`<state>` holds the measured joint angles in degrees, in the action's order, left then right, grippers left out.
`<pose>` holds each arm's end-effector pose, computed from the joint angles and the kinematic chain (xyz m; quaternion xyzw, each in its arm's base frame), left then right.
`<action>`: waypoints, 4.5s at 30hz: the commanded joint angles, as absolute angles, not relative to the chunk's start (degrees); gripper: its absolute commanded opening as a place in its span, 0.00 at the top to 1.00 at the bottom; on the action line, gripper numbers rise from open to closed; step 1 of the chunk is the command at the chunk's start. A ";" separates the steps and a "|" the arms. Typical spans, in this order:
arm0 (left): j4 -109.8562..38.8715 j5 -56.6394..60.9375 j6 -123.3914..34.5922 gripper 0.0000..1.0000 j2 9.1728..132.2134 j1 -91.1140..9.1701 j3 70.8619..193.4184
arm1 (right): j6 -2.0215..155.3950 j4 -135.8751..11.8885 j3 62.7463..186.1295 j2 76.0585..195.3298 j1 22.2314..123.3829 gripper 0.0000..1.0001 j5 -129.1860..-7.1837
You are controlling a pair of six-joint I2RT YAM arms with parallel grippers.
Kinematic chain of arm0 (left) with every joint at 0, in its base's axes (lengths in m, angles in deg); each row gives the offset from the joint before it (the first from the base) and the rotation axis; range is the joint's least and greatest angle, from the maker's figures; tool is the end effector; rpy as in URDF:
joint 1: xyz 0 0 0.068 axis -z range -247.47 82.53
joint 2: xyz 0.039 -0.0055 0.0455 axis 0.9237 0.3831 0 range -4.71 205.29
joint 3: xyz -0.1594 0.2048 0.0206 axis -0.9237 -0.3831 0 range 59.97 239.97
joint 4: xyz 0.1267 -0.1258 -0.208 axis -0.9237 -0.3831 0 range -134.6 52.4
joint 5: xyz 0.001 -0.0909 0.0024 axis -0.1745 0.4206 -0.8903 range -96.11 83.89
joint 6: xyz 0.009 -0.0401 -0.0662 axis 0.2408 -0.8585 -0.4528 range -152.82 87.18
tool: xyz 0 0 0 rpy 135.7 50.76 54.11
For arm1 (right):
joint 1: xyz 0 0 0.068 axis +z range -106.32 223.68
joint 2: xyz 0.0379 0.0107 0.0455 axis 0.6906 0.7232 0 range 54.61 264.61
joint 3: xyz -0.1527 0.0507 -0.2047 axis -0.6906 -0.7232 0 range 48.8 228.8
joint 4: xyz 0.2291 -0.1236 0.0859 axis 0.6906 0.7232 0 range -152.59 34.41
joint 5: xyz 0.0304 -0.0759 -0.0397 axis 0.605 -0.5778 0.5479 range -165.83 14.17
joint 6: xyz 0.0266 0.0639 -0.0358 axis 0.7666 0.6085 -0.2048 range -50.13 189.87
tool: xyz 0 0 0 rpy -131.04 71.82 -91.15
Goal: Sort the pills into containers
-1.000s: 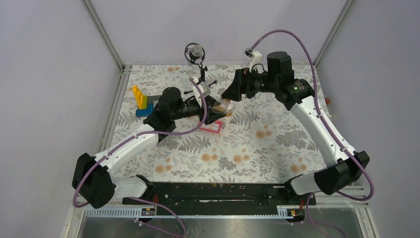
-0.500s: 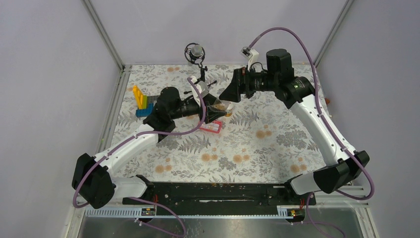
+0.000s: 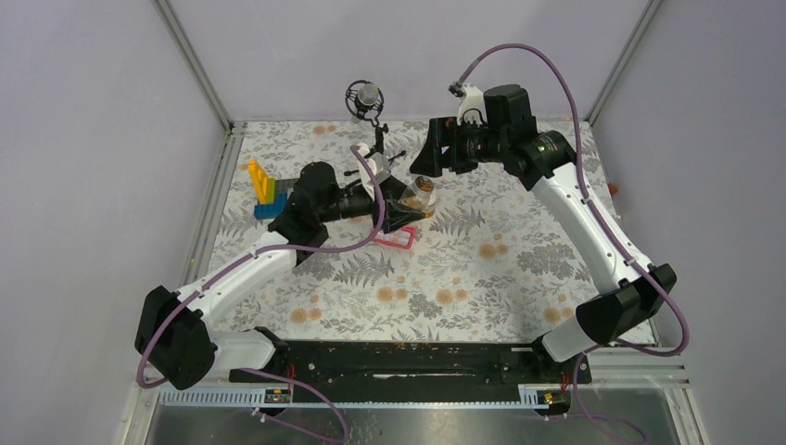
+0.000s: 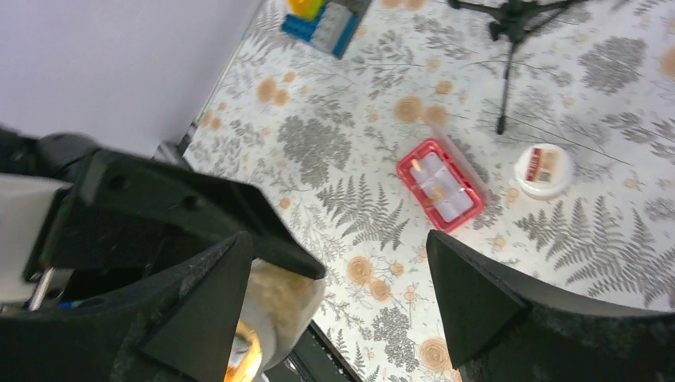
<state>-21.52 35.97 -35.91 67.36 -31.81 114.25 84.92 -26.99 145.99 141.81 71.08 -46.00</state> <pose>0.2426 -0.2289 0.3269 0.4278 0.5728 -0.4587 0.5277 0.3139 0.2001 0.4114 -0.2243 0.7982 0.3894 0.4011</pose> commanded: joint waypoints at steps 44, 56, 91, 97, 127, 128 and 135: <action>-18.75 43.02 -36.42 1.00 69.28 -31.98 121.83 | 84.24 -24.17 151.63 139.33 77.13 0.27 -64.10; -18.97 42.35 -36.63 1.00 70.01 -31.97 121.17 | 81.37 -23.03 153.20 137.26 71.61 0.12 -39.28; -20.26 44.76 -35.72 1.00 70.21 -31.98 121.95 | 81.39 -24.85 151.71 138.68 74.71 0.19 -60.28; -20.37 44.59 -35.78 1.00 70.20 -31.96 121.75 | 79.21 -25.80 149.86 135.36 70.76 0.09 -40.75; -20.87 45.93 -35.64 1.00 69.68 -31.97 121.75 | 83.86 -27.06 149.07 139.02 73.56 0.20 -53.52; -21.16 45.73 -35.45 1.00 69.70 -31.99 121.64 | 83.12 -26.99 149.07 138.66 73.44 0.18 -50.77; -21.86 45.30 -34.92 1.00 69.75 -31.96 121.49 | 68.15 -19.88 147.37 135.28 71.81 0.12 -33.13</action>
